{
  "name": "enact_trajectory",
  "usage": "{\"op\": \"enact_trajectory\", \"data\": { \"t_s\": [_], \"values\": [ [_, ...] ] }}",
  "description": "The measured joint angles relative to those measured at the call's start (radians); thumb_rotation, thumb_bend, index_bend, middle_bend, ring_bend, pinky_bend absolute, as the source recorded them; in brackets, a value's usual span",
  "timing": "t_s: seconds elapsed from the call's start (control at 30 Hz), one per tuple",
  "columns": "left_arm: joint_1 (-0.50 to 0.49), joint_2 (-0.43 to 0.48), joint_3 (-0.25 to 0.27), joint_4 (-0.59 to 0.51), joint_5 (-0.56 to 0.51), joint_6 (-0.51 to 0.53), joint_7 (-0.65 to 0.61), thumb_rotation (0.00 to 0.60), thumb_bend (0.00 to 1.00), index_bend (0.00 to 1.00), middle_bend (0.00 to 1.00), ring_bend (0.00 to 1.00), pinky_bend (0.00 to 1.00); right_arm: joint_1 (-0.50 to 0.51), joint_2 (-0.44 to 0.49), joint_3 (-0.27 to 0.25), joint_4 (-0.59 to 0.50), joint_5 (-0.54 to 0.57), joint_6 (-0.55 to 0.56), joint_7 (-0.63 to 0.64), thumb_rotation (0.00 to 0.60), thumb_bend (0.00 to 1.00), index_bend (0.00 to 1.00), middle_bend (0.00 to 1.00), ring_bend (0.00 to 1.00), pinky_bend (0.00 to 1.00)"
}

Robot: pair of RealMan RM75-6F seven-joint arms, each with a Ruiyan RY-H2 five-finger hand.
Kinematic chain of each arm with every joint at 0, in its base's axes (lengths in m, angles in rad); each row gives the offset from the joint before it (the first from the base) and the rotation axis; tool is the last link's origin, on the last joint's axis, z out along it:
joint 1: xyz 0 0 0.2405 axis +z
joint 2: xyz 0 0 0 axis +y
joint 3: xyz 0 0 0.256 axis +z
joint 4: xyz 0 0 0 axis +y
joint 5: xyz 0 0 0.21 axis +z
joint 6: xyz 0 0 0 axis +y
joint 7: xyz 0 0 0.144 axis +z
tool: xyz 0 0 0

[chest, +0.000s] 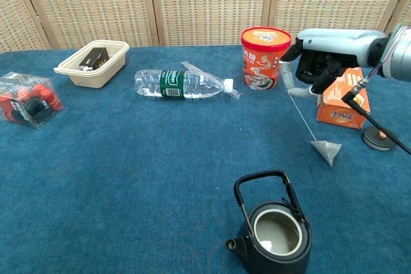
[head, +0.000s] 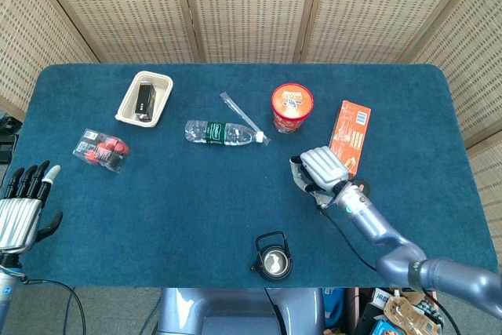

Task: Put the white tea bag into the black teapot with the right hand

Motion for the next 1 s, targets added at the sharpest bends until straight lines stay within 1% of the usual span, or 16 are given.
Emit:
{"op": "enact_trajectory", "data": {
  "t_s": [0.2,0.47,0.57,0.8,0.9,1.0],
  "values": [
    [-0.002,0.005,-0.001,-0.01,0.001,0.0,0.009,0.6,0.37,0.03,0.0,0.0,0.0,-0.033,0.08,0.004,-0.065,-0.066,0.035,0.097,0.6,0.68,0.66,0.96,0.98,1.0],
    [-0.005,0.01,-0.004,-0.019,0.0,0.0,0.021,0.6,0.37,0.03,0.0,0.0,0.0,-0.051,0.122,-0.003,-0.093,-0.153,0.062,0.204,0.6,0.68,0.67,0.97,0.99,1.0],
    [-0.006,0.014,-0.007,-0.025,-0.002,0.001,0.028,0.6,0.37,0.03,0.0,0.0,0.0,-0.052,0.134,-0.011,-0.093,-0.207,0.074,0.277,0.6,0.68,0.67,0.97,0.99,1.0],
    [-0.006,0.02,-0.01,-0.039,-0.007,0.004,0.042,0.6,0.37,0.03,0.0,0.0,0.0,-0.047,0.169,-0.046,-0.08,-0.407,0.161,0.539,0.6,0.68,0.68,0.97,0.99,1.0],
    [-0.005,0.022,-0.01,-0.042,-0.009,0.005,0.045,0.6,0.37,0.03,0.0,0.0,0.0,-0.043,0.186,-0.067,-0.071,-0.475,0.214,0.614,0.6,0.68,0.68,0.97,0.99,1.0],
    [-0.005,0.023,-0.01,-0.044,-0.011,0.005,0.047,0.6,0.37,0.03,0.0,0.0,0.0,-0.041,0.207,-0.085,-0.075,-0.517,0.258,0.662,0.6,0.68,0.68,0.97,0.99,1.0]
  ]
}}
